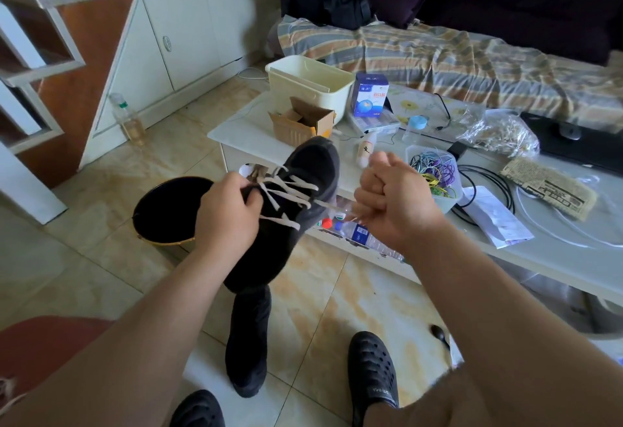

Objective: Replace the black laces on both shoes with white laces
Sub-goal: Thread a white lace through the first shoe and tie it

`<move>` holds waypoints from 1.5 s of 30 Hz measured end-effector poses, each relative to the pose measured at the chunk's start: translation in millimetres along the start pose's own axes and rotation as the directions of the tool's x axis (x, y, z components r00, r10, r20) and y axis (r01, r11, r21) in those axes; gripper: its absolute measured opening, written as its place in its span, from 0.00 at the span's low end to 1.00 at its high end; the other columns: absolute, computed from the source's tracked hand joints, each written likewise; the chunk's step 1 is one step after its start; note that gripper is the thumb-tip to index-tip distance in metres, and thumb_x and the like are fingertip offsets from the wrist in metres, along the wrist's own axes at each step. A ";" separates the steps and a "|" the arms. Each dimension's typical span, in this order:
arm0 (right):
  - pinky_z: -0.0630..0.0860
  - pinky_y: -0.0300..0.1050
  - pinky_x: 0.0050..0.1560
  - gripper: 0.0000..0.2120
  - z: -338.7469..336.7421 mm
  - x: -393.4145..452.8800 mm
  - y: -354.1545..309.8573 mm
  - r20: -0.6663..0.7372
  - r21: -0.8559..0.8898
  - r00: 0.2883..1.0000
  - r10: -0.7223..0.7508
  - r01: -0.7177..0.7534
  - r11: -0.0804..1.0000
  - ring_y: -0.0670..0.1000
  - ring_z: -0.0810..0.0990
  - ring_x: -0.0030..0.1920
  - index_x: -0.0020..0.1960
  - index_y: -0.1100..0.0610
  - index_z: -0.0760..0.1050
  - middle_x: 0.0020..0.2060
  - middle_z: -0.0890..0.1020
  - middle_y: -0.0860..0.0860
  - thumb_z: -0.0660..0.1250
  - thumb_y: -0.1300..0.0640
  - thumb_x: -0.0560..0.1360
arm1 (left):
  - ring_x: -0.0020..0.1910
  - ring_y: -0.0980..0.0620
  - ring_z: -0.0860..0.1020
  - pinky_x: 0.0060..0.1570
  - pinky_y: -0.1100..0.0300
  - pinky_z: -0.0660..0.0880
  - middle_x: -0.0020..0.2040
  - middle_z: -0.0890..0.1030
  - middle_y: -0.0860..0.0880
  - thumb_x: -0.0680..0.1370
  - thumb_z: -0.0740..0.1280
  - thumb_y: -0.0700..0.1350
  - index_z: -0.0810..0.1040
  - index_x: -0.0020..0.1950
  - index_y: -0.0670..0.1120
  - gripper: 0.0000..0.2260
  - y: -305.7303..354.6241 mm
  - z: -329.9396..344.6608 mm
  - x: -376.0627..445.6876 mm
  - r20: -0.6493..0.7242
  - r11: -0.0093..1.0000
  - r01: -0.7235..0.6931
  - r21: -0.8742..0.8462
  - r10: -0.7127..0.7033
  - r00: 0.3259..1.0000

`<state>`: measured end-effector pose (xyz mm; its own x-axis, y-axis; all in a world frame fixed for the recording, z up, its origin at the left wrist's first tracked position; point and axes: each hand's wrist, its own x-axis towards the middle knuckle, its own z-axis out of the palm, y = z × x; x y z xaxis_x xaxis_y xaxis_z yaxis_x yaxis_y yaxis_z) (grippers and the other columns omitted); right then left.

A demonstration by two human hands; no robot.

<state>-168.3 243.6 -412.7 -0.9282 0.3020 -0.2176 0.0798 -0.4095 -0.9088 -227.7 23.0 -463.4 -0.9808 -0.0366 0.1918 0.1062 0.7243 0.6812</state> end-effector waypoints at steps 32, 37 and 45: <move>0.70 0.41 0.33 0.11 -7.9 8.7 23.3 0.088 -0.883 0.981 -0.173 0.157 0.442 0.47 0.78 0.31 0.51 0.48 0.77 0.38 0.79 0.48 0.66 0.41 0.81 | 0.42 0.44 0.75 0.42 0.53 0.67 0.41 0.77 0.49 0.84 0.66 0.48 0.73 0.48 0.46 0.08 22.2 10.4 -13.2 -0.101 0.983 -0.156 -0.102 0.146 0.984; 0.70 0.45 0.36 0.11 -7.8 8.5 24.4 0.215 -0.893 0.963 -0.165 0.262 0.366 0.49 0.75 0.36 0.45 0.52 0.76 0.36 0.77 0.47 0.64 0.49 0.83 | 0.42 0.43 0.76 0.42 0.52 0.70 0.42 0.79 0.48 0.84 0.66 0.49 0.74 0.49 0.45 0.08 20.3 13.2 -8.8 -0.088 0.984 -0.151 -0.093 0.143 0.986; 0.65 0.48 0.39 0.11 -55.7 27.1 -11.0 -0.268 -0.895 0.876 -0.401 -0.073 0.440 0.58 0.69 0.41 0.39 0.55 0.65 0.35 0.70 0.50 0.54 0.58 0.80 | 0.50 0.39 0.79 0.48 0.53 0.69 0.46 0.80 0.48 0.84 0.65 0.48 0.75 0.51 0.47 0.06 -10.8 -7.8 22.1 -0.146 0.994 0.051 -0.093 -0.064 0.987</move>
<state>-174.1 304.3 -428.4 -0.7474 0.6597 0.0787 0.4280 0.5688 -0.7024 -249.2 9.0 -461.0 -0.9511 -0.1829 0.2491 0.0713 0.6544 0.7528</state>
